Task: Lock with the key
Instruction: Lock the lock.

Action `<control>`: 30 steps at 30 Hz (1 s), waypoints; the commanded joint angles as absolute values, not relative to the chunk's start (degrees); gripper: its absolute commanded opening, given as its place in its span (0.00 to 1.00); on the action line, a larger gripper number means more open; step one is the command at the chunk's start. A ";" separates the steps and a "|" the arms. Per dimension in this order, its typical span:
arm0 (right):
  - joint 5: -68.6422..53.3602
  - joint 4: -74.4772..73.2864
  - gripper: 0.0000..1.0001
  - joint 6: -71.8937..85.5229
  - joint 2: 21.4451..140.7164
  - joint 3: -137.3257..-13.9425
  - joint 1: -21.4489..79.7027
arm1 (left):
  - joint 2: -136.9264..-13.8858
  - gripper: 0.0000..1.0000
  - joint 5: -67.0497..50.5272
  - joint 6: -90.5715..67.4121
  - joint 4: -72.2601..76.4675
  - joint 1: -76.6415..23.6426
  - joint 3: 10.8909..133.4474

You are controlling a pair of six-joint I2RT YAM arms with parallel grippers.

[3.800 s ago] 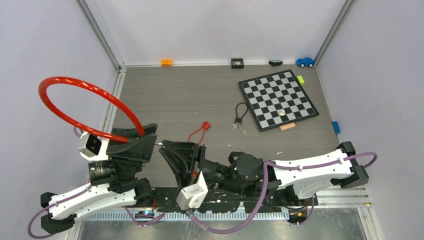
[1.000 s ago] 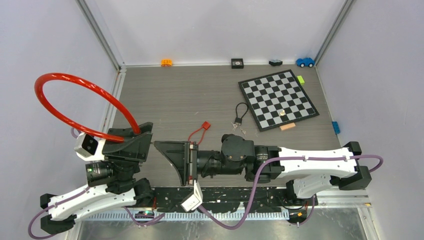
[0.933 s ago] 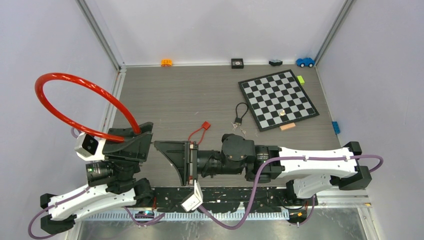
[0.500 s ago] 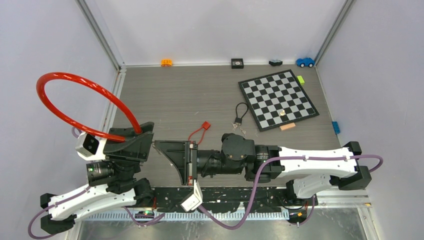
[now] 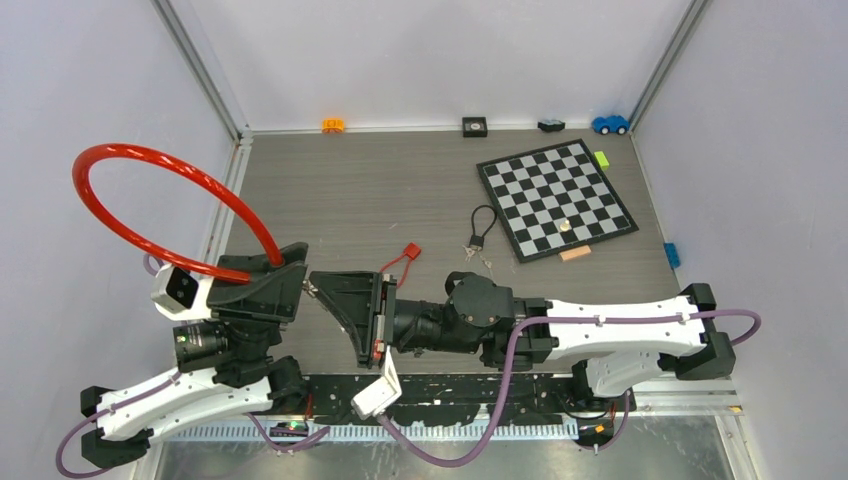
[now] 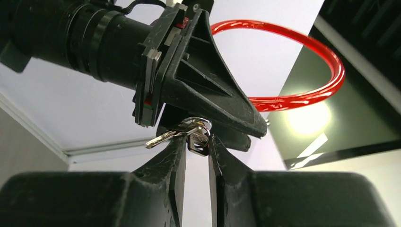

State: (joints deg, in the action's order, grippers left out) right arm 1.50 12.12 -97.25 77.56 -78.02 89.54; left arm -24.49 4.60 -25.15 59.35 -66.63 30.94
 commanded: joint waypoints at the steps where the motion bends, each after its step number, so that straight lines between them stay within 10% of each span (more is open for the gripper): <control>1: 5.48 23.14 0.01 -81.32 78.32 -75.82 90.07 | -24.44 0.00 4.19 -25.14 60.92 -66.54 32.47; 30: 3.91 3.98 0.01 -30.81 75.53 -85.52 91.56 | -23.71 0.00 4.23 -25.31 60.82 -66.61 31.83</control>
State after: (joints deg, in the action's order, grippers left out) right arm 4.58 6.00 -39.20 75.53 -82.52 90.59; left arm -24.14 2.17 -26.35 57.17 -66.74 30.72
